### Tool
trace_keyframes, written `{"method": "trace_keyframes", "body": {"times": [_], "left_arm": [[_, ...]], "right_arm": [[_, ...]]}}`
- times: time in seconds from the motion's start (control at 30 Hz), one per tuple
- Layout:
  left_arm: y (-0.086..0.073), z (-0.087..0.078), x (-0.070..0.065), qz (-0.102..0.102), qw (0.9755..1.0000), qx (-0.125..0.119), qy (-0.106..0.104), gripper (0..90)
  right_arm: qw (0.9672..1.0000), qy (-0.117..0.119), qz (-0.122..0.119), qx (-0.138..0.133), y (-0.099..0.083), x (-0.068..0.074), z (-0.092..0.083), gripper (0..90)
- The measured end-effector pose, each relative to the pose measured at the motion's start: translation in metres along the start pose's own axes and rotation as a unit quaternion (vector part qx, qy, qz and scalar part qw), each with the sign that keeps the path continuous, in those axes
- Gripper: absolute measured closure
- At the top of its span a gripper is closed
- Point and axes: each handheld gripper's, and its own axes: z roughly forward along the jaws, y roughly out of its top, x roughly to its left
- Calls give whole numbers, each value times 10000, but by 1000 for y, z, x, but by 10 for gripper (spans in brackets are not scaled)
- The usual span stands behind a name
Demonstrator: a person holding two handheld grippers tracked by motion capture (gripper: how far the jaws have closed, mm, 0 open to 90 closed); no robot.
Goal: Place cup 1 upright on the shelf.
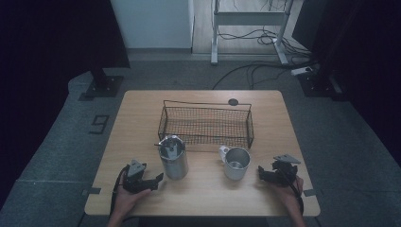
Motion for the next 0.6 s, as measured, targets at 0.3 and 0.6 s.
{"method": "trace_keyframes", "body": {"times": [0.3, 0.6], "left_arm": [[1, -5, 1, -217, 9996, -162, -46, 135], [4, -13, -1, -259, 9990, -363, -64, 145]], "right_arm": [[10000, -13, 36, 11, -1, -1, 0, 40], [9999, -77, 79, 6, -2, -1, -2, 44]]}}
